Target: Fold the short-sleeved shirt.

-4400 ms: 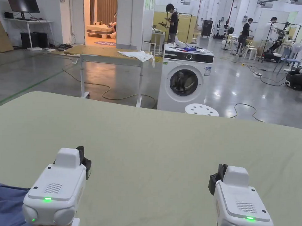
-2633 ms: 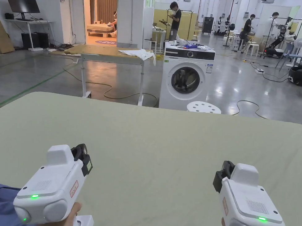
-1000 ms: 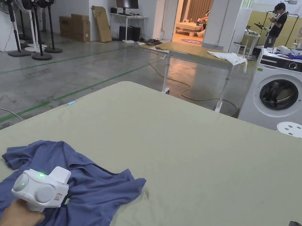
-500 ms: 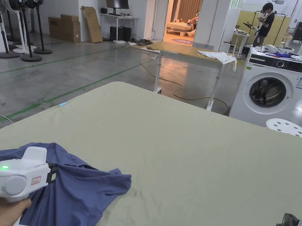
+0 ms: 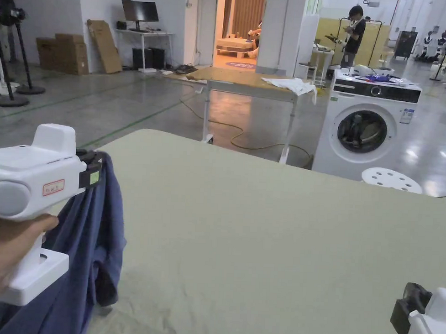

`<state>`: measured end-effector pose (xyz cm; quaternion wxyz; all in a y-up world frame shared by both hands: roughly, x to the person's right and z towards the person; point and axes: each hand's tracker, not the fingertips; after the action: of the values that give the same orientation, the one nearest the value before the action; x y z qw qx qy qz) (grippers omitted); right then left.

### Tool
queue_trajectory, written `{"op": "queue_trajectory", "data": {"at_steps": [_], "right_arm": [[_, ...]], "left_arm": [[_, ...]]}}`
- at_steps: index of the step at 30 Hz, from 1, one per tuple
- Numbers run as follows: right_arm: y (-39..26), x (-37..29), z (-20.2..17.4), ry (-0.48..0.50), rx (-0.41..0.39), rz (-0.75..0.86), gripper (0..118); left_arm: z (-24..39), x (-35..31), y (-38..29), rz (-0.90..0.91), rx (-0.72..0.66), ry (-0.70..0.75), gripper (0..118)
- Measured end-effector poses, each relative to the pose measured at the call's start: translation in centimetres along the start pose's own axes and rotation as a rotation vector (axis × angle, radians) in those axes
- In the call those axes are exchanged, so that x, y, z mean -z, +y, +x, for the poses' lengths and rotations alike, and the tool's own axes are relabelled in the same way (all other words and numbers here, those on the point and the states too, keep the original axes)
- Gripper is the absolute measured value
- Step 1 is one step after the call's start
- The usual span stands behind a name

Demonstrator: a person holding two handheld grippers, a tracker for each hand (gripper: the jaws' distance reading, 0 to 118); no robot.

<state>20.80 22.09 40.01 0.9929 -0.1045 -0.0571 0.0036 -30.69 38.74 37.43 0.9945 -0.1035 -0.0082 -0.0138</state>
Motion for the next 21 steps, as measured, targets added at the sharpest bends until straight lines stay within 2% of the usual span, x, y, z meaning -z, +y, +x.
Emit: {"op": "queue_trajectory", "data": {"at_steps": [11,21], "right_arm": [[0.2,-2.9,4.3,-0.058,0.002,0.04,2],[-0.1,-6.1,9.8,-0.173,0.026,0.045,2]], "left_arm": [[16.8,2.4,5.1,0.06,0.06,-0.352,0],[33.4,4.1,2.3,0.002,0.04,-0.68,0]]}}
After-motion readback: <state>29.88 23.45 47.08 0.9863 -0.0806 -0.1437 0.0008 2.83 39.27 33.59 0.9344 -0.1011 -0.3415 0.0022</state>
